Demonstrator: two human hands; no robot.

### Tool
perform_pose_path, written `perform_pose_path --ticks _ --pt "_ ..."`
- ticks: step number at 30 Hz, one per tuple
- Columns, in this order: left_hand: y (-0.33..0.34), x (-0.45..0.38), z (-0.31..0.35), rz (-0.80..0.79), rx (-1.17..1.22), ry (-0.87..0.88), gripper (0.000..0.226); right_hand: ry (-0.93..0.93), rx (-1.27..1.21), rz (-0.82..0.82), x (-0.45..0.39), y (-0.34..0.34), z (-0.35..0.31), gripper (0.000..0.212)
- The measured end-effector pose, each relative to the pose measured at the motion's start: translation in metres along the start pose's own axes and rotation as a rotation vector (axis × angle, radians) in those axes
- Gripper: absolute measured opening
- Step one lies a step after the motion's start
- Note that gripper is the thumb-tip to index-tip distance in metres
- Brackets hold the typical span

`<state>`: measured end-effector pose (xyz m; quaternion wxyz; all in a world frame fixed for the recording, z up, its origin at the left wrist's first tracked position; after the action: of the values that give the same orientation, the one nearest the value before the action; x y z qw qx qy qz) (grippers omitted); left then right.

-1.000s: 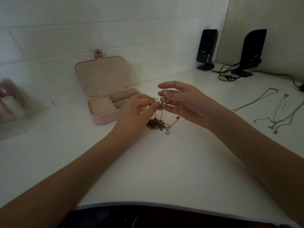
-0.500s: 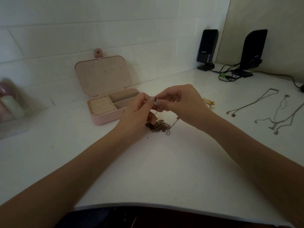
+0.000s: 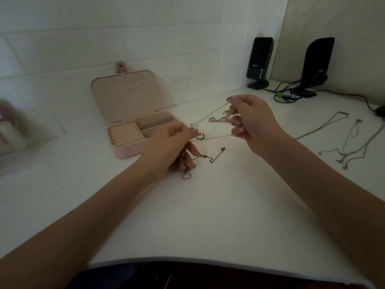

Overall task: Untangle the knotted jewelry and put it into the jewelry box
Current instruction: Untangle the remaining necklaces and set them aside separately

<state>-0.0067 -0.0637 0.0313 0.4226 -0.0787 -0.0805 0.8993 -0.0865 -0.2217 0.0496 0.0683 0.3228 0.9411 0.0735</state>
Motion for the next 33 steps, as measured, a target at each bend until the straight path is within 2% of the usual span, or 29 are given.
perform_pose_path --ticks 7,12,18,22,28,33 --pt "-0.016 -0.001 -0.006 0.175 -0.059 -0.006 0.019 -0.077 -0.024 0.117 0.001 -0.011 -0.014 0.007" --pt "-0.015 0.002 -0.006 0.247 -0.101 -0.015 0.016 -0.089 0.228 0.175 -0.001 -0.015 -0.011 0.010" --pt "-0.024 -0.001 0.002 0.282 0.131 0.064 0.033 -0.053 0.410 0.117 -0.004 -0.017 -0.004 0.016" --pt "-0.021 0.001 0.002 0.212 0.296 0.010 0.035 -0.050 0.419 0.137 -0.006 -0.020 -0.005 0.023" --pt "-0.026 0.005 0.001 0.297 0.059 -0.018 0.048 -0.085 0.391 0.217 -0.007 -0.033 -0.012 0.026" --pt "-0.029 0.003 -0.003 0.341 -0.003 -0.047 0.060 -0.056 0.337 0.216 -0.005 -0.040 -0.019 0.022"
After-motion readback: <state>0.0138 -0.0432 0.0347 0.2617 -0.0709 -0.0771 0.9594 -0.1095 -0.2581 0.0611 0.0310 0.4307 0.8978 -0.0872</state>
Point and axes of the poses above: each hand's wrist, its own x-axis away from the middle knuckle, its own y-axis out of the palm, z = x × y, the point moved 6 cm from there along -x, towards the middle knuckle, and after that the axes turned 7 degrees about -z, right-handed, at the moved point
